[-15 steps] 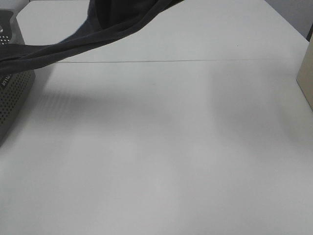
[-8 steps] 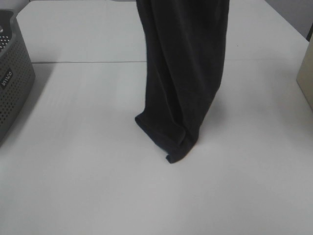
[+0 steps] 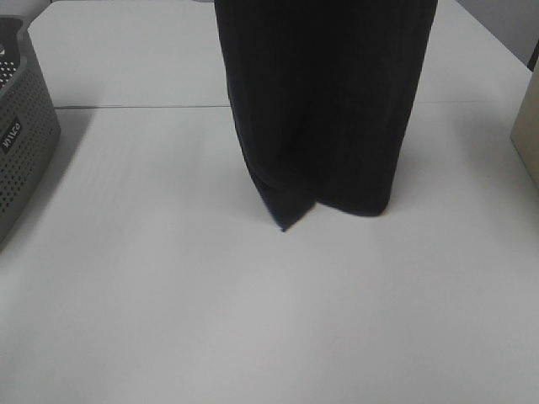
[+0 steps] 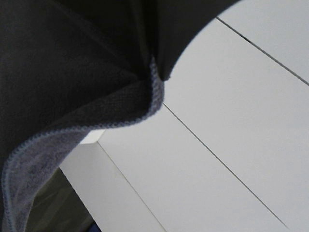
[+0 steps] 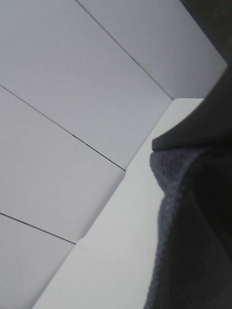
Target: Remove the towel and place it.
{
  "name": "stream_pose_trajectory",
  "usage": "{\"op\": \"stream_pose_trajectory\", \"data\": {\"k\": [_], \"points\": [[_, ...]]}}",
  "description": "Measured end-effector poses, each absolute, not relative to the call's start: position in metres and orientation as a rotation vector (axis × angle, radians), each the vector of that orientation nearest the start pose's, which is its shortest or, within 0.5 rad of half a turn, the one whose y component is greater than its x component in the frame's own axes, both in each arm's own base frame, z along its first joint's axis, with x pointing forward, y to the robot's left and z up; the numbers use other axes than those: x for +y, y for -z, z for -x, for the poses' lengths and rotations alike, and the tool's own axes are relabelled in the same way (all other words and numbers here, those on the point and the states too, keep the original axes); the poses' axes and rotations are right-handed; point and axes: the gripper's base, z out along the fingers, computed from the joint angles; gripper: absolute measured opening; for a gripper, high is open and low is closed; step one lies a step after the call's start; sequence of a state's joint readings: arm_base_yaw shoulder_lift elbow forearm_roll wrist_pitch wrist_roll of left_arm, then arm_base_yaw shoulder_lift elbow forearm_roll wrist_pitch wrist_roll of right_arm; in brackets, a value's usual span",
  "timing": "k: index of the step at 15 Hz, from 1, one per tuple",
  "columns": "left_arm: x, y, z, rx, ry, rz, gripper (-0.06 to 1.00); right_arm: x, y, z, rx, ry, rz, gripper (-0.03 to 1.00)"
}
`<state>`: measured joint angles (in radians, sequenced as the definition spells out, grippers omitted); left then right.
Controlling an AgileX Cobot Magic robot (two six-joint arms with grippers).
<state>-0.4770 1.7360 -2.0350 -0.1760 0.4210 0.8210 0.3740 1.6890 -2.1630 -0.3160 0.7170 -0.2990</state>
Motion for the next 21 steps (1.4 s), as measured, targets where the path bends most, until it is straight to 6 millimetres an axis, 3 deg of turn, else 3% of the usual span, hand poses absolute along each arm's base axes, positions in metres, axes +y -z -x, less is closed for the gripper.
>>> {"op": "stream_pose_trajectory", "data": {"k": [6,13,17,21], "points": [[-0.195,-0.505,-0.374,1.17,-0.134,-0.766,0.0,0.126,-0.552,-0.354,1.359,0.213,0.528,0.01],[-0.179,-0.476,-0.424,1.082,-0.236,-0.617,0.0,0.151,-0.516,-0.402,1.282,0.139,0.522,0.01],[-0.164,-0.466,-0.449,1.029,-0.292,-0.536,0.0,0.149,-0.49,-0.432,1.284,0.099,0.482,0.01],[-0.171,-0.456,-0.471,0.968,-0.314,-0.512,0.0,0.149,-0.482,-0.447,1.174,0.059,0.452,0.01]]}}
